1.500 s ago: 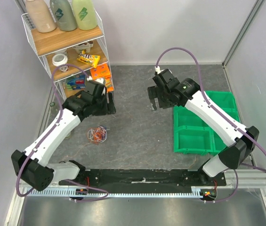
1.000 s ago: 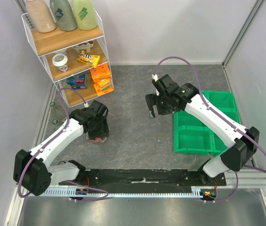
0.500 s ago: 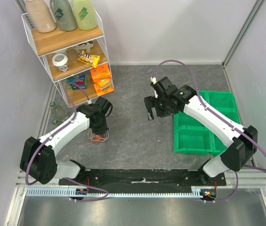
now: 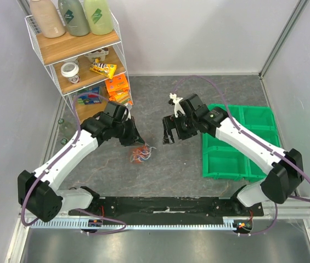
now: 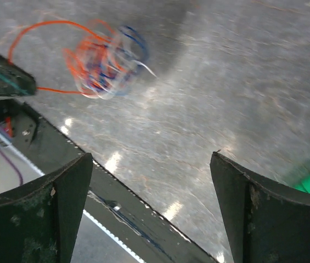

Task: Untangle the cables

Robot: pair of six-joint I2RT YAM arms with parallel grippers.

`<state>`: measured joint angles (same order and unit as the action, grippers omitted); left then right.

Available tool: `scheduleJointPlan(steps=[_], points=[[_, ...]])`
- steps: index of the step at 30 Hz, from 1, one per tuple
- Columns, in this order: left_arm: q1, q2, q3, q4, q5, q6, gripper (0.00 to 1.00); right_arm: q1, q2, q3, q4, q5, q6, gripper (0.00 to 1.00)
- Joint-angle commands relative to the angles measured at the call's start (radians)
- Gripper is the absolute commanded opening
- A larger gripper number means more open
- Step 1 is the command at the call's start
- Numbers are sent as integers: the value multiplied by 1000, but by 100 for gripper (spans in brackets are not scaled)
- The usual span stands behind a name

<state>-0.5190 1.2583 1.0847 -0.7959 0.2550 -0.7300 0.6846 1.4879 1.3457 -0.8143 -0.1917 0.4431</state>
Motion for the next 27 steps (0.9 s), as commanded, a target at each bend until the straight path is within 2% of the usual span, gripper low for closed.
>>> scheduleJointPlan(steps=[1, 3, 7, 14, 18, 20, 21, 23, 24, 26, 27], points=[[-3, -51, 0, 208, 245, -117, 2, 16, -112, -143, 356, -253, -12, 93], [-4, -42, 4, 244, 292, -150, 2, 41, -156, -212, 487, -267, 0, 88], [-6, -13, 18, 256, 342, -178, 2, 61, -181, -284, 595, -249, 20, 72], [-3, 16, 75, 259, 382, -204, 2, 81, -218, -356, 707, -233, 25, 67], [-1, 16, 98, 261, 395, -218, 2, 92, -192, -359, 756, -239, 39, 56], [-3, 12, 104, 262, 394, -221, 2, 95, -181, -358, 770, -242, 45, 47], [-4, 10, 109, 262, 391, -218, 2, 96, -176, -356, 770, -241, 46, 38], [-3, 9, 119, 250, 366, -206, 2, 96, -176, -356, 770, -238, 49, 9], [-1, 6, 130, 229, 343, -197, 2, 96, -184, -358, 764, -229, 51, 0], [1, -8, 144, 187, 276, -178, 3, 96, -202, -365, 759, -203, 52, 0], [4, -25, 141, 166, 229, -171, 17, 96, -215, -364, 748, -187, 51, 0]])
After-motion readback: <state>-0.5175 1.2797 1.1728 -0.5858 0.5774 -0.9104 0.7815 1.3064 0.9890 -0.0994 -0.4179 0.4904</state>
